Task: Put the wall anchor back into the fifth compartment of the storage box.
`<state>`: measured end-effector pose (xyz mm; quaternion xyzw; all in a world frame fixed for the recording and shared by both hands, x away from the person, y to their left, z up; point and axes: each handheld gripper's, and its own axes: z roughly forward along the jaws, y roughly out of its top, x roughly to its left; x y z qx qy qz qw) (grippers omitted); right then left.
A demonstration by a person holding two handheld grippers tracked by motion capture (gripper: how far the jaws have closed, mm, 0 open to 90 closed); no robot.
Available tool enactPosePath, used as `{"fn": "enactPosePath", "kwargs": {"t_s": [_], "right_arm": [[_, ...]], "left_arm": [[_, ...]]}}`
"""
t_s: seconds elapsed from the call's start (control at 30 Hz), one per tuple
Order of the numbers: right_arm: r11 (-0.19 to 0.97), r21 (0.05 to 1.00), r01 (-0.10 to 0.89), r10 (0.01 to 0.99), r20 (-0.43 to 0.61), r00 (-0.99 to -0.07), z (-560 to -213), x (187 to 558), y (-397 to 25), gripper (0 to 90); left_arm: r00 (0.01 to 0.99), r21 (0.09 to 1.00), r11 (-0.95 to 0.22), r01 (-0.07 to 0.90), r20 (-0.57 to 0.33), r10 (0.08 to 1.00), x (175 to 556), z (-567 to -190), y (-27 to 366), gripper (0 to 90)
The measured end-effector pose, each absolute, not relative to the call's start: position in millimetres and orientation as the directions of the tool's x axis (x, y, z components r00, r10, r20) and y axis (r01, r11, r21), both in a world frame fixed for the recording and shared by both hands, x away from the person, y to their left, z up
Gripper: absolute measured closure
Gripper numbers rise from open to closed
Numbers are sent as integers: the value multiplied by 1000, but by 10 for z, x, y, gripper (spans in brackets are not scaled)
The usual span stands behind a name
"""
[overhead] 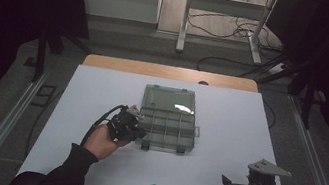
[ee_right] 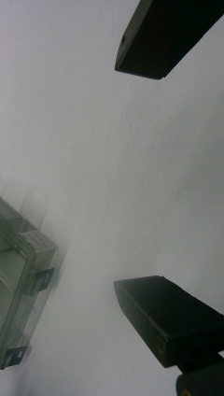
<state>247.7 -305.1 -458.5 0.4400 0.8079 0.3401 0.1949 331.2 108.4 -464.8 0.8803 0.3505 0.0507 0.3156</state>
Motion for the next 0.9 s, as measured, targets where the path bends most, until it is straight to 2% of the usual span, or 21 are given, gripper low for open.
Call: {"fn": "enactPosePath", "kwargs": {"t_s": [0.9], "right_arm": [[378, 721, 580, 844, -12, -536, -4586, 2475, -3058, 0]], "left_arm": [[720, 556, -553, 621, -123, 683, 3583, -4881, 1064, 820]]}}
